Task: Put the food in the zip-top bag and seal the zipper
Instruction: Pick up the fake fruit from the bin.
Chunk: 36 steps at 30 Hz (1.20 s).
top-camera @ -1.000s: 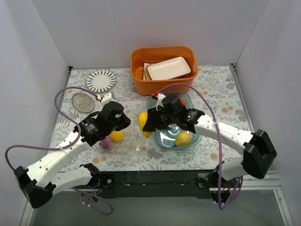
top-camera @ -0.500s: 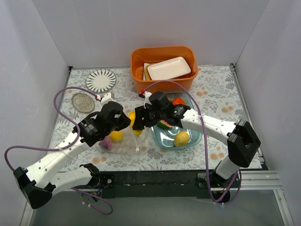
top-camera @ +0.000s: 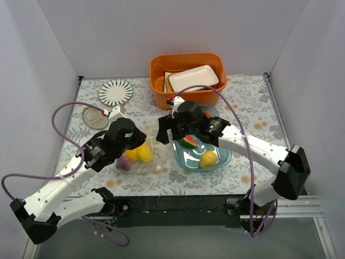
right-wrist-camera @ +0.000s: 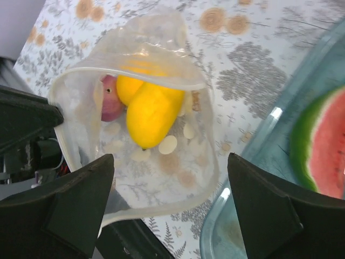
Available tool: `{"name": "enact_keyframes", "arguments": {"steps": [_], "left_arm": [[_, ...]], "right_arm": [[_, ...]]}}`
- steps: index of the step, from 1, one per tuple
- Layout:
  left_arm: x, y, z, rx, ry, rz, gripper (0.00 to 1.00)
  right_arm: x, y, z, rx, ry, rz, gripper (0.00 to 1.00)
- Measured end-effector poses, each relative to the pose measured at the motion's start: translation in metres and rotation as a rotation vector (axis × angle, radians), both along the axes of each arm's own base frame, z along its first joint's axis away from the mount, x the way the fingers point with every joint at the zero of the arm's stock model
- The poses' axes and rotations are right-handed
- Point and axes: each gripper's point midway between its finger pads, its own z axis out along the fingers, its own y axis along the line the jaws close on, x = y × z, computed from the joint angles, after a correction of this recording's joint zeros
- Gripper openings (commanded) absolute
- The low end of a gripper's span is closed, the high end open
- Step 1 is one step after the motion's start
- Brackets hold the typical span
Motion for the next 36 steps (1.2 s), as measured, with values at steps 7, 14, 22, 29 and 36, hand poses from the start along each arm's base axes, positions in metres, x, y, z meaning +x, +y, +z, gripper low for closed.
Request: {"name": "enact_keyframes", "arguments": {"steps": [7, 14, 22, 29, 36], "left_arm": [[0.001, 0.002, 0.002, -0.001, -0.006, 0.014, 0.0], [0.005, -0.002, 0.001, -0.002, -0.007, 0.012, 0.0], [0.006, -0.007, -0.001, -0.008, -0.002, -0.004, 0.0], [0.005, -0.008, -0.001, -0.01, -0.002, -0.013, 0.0], [0.006, -0.012, -0.003, -0.002, -0.003, -0.031, 0.0]], "right_arm": [[0.01, -0.082, 0.008, -0.122, -0.059, -0.29, 0.98], [-0.014, -0.16, -0.06, -0.397, 0.093, -0.526, 0.98], [-0.042, -0.2, -0.09, -0.479, 0.209, -0.69, 0.98], [-0.044, -0.209, -0.113, -0.465, 0.264, -0.751, 0.98], [-0.038, -0.212, -0.128, -0.389, 0.303, -0.79, 0.97]]}}
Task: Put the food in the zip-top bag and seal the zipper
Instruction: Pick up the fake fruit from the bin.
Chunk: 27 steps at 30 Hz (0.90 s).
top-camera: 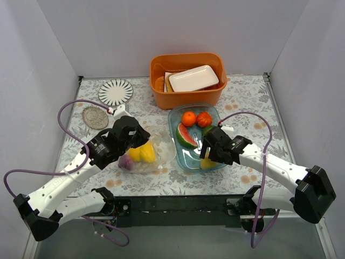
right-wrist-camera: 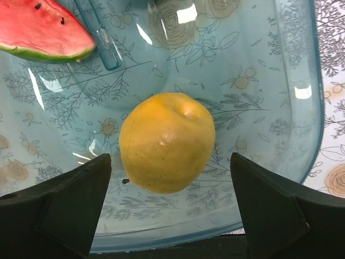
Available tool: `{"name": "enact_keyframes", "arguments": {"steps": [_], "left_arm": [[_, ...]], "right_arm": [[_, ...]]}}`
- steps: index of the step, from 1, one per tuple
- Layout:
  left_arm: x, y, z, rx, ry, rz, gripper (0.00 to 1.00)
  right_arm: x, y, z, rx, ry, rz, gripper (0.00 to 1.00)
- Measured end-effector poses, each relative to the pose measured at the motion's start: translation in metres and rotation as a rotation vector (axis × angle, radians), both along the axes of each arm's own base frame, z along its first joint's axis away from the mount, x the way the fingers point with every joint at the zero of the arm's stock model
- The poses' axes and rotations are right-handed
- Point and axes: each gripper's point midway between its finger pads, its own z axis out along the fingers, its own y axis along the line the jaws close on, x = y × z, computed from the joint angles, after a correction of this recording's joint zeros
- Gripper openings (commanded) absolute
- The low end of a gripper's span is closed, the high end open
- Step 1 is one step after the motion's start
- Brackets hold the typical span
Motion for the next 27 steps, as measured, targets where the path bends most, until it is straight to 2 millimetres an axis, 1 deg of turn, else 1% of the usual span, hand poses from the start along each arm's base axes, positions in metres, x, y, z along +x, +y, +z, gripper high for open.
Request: {"name": "enact_keyframes", "arguments": {"steps": [5, 9, 11, 14, 15, 17, 18, 19, 20, 23, 25, 27], "left_arm": [[0.002, -0.003, -0.003, 0.007, 0.007, -0.006, 0.0], [0.002, -0.003, -0.004, 0.008, 0.007, -0.007, 0.0], [0.002, -0.003, -0.004, 0.008, 0.008, -0.007, 0.0], [0.002, -0.003, -0.004, 0.01, 0.007, -0.008, 0.0], [0.002, -0.003, -0.004, 0.011, 0.008, -0.008, 0.0], [0.002, -0.003, -0.004, 0.012, 0.008, -0.008, 0.0], [0.002, -0.003, -0.004, 0.013, 0.008, -0.008, 0.0], [0.002, -0.003, -0.004, 0.013, 0.007, -0.007, 0.0], [0.002, -0.003, -0.004, 0.013, 0.007, -0.007, 0.0], [0.002, -0.003, -0.004, 0.013, 0.007, -0.006, 0.01], [0.002, -0.003, -0.004, 0.012, 0.007, -0.007, 0.01], [0.002, -0.003, -0.004, 0.013, 0.008, -0.008, 0.0]], "right_arm": [[0.001, 0.009, -0.002, 0.036, 0.008, 0.024, 0.92], [-0.001, 0.012, -0.013, 0.013, 0.046, 0.067, 0.82], [-0.002, 0.012, -0.019, -0.008, 0.068, 0.083, 0.79], [0.0, 0.015, -0.021, -0.021, 0.077, 0.101, 0.7], [0.001, 0.016, -0.02, -0.021, 0.076, 0.105, 0.64], [0.003, 0.017, -0.018, -0.023, 0.073, 0.113, 0.57], [0.004, 0.018, -0.018, -0.024, 0.071, 0.116, 0.52], [0.004, 0.018, -0.017, -0.024, 0.068, 0.119, 0.51], [0.005, 0.018, -0.016, -0.026, 0.065, 0.122, 0.47], [0.006, 0.017, -0.015, -0.033, 0.058, 0.134, 0.45], [0.007, 0.018, -0.013, -0.034, 0.051, 0.144, 0.42], [0.01, 0.02, -0.01, -0.027, 0.034, 0.155, 0.42]]}}
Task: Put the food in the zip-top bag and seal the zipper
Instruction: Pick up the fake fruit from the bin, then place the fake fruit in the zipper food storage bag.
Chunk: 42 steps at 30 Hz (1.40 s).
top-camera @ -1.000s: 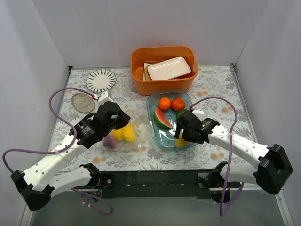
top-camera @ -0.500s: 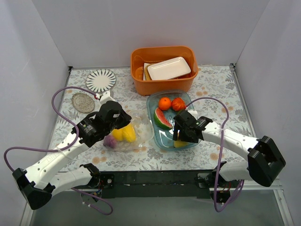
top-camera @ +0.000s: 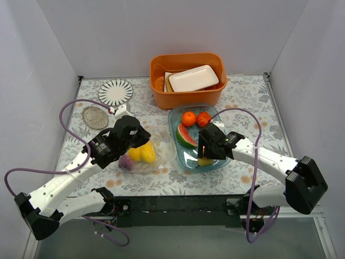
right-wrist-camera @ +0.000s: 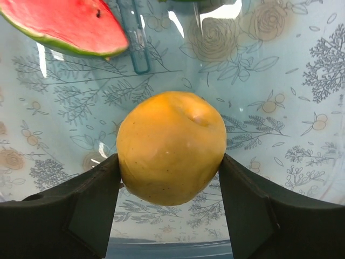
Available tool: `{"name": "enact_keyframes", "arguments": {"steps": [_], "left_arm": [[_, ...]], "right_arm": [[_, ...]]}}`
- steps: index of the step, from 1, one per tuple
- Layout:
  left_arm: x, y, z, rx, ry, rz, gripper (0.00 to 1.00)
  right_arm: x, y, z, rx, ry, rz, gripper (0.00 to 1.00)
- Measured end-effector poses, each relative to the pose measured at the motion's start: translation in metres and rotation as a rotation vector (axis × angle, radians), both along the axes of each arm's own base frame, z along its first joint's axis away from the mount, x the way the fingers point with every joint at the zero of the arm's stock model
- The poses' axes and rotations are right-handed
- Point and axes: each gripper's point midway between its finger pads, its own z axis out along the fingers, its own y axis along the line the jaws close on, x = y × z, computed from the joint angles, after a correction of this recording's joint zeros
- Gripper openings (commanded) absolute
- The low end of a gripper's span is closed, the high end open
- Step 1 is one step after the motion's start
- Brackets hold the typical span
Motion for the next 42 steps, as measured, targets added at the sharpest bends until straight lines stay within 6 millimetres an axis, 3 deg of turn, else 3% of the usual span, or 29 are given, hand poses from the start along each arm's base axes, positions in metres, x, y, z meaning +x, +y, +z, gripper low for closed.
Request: {"name": "enact_keyframes", "arguments": {"steps": [9, 27, 42], "left_arm": [[-0.002, -0.005, -0.007, 0.004, 0.03, -0.024, 0.0], [0.0, -0.007, -0.013, 0.024, 0.045, -0.029, 0.0], [-0.001, -0.005, -0.01, 0.014, 0.036, -0.02, 0.0]], "right_arm": [[0.013, 0.013, 0.028, 0.092, -0.111, 0.04, 0.42], [0.017, 0.033, 0.053, 0.196, -0.168, 0.121, 0.4], [0.021, 0.078, 0.112, 0.415, -0.247, 0.248, 0.38]]}}
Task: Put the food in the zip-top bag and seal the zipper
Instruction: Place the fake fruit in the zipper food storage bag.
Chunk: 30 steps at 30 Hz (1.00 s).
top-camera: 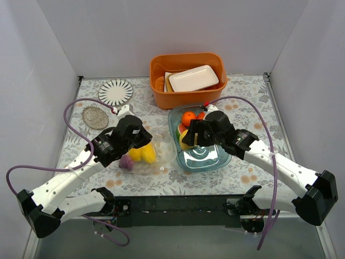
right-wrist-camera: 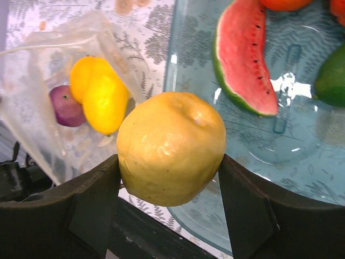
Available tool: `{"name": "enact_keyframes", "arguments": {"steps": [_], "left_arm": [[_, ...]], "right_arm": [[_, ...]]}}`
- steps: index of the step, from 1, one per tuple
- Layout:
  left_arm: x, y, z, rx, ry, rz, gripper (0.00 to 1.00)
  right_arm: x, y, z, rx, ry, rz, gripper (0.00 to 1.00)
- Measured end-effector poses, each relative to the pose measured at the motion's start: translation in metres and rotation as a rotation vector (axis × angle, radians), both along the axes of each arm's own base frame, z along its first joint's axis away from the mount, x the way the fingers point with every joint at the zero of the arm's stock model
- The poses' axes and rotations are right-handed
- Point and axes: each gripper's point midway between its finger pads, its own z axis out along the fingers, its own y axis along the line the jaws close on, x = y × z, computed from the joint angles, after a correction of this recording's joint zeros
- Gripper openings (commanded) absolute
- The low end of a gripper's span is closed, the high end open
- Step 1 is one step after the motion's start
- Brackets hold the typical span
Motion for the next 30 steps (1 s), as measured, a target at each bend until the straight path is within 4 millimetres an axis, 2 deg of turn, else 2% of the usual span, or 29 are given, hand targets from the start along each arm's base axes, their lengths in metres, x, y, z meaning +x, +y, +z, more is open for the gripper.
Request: {"name": "enact_keyframes", "arguments": {"steps": [6, 11, 17, 24, 30], "left_arm": [[0.0, 0.0, -0.001, -0.002, -0.001, 0.0, 0.0], [-0.001, 0.0, -0.001, -0.003, -0.002, -0.001, 0.0], [-0.002, -0.001, -0.001, -0.004, 0.001, -0.009, 0.0], [-0.003, -0.001, -0.001, 0.003, 0.001, -0.026, 0.01], [-0.005, -0.002, 0.001, 0.012, 0.004, -0.045, 0.0]], "right_arm": [[-0.006, 0.029, 0.026, 0.097, -0.039, 0.1, 0.38], [-0.012, 0.057, 0.032, 0.126, -0.049, 0.199, 0.37], [-0.023, 0.082, 0.013, 0.093, -0.013, 0.292, 0.37], [-0.03, 0.094, -0.016, 0.04, 0.045, 0.338, 0.38], [-0.023, 0.107, -0.018, 0.034, 0.055, 0.357, 0.4]]}}
